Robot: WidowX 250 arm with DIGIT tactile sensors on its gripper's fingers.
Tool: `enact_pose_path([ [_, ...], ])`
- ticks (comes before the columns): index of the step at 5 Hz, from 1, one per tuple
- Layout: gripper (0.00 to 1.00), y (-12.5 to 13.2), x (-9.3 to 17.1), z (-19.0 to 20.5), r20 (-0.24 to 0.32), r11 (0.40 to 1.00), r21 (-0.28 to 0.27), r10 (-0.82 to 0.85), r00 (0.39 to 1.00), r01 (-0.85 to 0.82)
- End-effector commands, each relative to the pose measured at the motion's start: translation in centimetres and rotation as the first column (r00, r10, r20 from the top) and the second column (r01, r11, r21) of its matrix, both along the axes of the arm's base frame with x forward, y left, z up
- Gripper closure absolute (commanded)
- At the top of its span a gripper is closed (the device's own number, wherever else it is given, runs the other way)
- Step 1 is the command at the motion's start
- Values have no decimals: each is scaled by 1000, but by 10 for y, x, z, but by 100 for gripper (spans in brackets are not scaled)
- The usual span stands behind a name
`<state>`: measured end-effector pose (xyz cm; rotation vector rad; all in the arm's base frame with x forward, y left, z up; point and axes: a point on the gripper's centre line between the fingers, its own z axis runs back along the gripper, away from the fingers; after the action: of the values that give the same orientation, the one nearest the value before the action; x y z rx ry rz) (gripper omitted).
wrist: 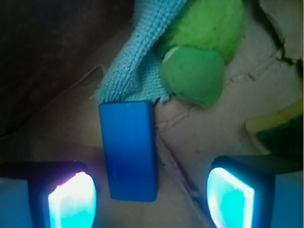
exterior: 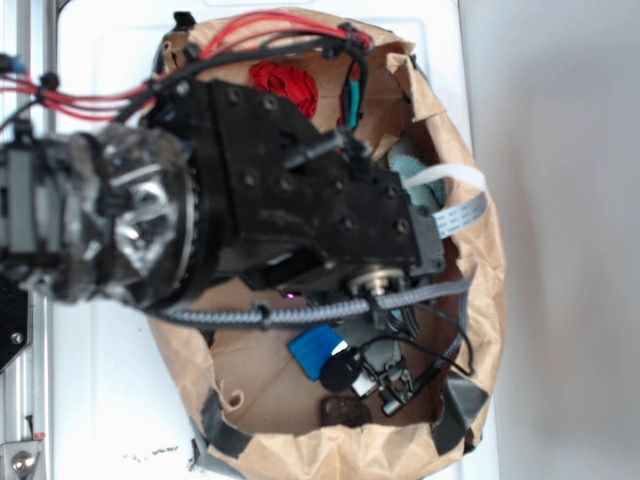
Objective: Grab the blue block.
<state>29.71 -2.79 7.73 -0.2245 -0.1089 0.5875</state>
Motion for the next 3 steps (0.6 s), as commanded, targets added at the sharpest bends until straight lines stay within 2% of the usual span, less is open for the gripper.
enact_pose_path([
  [1, 0, -5, 9, 12, 153, 999, -30, -31, 988, 37],
  [2, 0, -9, 20, 3, 176, 1000, 9, -21, 984, 19],
  [3, 0, -17, 28, -11, 166, 998, 65, -9, 986, -2],
])
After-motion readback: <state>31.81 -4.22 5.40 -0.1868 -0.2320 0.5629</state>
